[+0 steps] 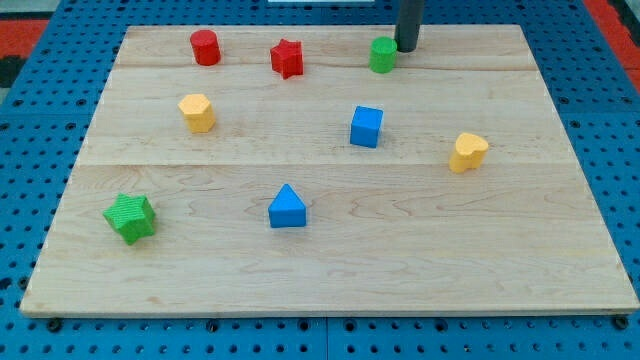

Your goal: Push the red star diagonal to the red circle

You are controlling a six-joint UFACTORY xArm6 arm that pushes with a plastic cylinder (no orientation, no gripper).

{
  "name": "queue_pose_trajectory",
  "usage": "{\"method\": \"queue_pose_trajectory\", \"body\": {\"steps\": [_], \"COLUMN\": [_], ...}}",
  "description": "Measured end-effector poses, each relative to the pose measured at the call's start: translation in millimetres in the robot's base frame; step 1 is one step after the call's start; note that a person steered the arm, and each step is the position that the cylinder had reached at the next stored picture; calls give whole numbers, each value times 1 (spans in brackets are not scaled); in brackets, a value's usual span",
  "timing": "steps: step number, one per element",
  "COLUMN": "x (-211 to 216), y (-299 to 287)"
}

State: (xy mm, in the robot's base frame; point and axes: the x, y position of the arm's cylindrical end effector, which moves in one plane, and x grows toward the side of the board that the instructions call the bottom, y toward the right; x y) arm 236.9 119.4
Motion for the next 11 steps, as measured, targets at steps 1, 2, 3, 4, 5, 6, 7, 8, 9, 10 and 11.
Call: {"method": "queue_pose_trajectory", "body": {"steps": [1, 2, 3, 4, 5, 6, 7, 8, 9, 10, 11], "x": [27, 25, 19, -9, -6, -34, -35, -33, -7, 20, 64], "y": [1, -38, -77, -54, -37, -66, -121, -161, -154, -170, -158]}}
